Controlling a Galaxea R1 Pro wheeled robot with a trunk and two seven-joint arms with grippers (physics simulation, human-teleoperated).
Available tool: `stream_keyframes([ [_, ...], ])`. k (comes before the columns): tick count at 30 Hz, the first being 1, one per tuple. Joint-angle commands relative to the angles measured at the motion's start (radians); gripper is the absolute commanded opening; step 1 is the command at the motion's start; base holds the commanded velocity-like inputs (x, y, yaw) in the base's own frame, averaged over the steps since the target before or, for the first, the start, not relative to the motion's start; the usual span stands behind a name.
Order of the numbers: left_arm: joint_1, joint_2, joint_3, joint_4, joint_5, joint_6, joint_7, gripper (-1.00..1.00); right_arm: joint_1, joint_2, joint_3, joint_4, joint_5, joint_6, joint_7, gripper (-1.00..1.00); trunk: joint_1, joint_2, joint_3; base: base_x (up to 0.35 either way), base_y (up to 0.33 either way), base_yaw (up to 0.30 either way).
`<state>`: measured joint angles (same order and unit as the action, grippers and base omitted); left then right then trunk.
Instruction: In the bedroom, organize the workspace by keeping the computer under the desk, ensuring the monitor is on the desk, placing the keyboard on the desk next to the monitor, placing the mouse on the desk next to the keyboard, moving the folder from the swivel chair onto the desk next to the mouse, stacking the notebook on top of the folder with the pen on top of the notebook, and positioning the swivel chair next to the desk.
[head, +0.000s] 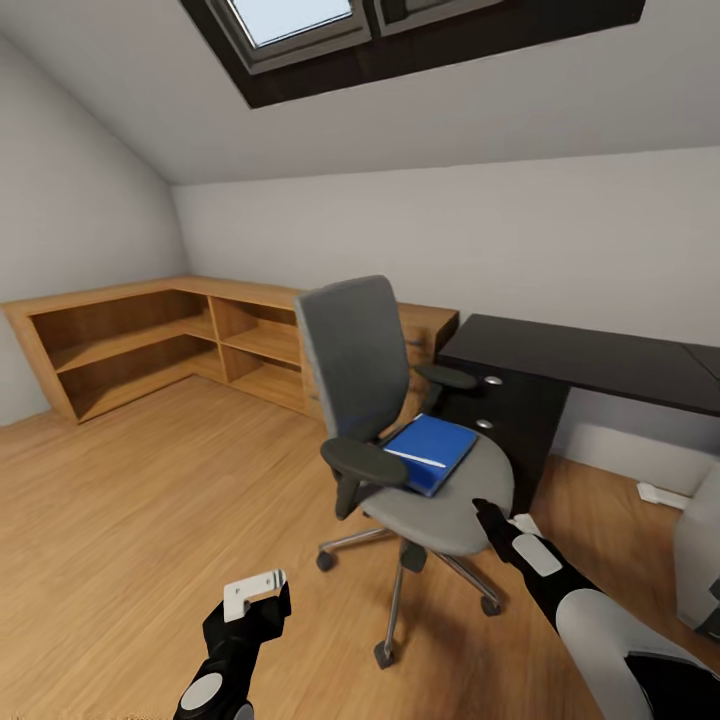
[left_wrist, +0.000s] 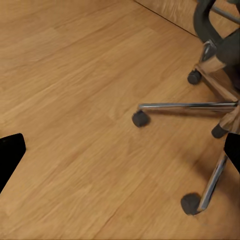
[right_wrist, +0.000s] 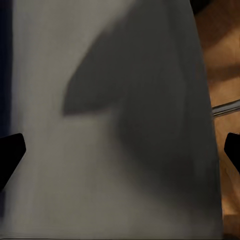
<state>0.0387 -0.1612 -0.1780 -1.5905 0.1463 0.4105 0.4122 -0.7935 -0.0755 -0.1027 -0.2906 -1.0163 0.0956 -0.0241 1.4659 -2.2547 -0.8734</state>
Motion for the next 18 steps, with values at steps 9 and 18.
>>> stream_keyframes([
  [9, 0.0, -0.001, -0.001, 0.0, 0.01, 0.002, 0.008, 1.0, 0.0, 0.0, -0.005, -0.002, -0.005, 0.004, -0.001, 1.0, 0.0, 0.0, 0.006, 0.0, 0.0, 0.146],
  [18, 0.0, -0.001, -0.001, 0.0, 0.01, 0.002, 0.008, 1.0, 0.0, 0.0, -0.005, -0.002, -0.005, 0.004, 0.0, 1.0, 0.0, 0.0, 0.014, 0.0, 0.0, 0.154],
])
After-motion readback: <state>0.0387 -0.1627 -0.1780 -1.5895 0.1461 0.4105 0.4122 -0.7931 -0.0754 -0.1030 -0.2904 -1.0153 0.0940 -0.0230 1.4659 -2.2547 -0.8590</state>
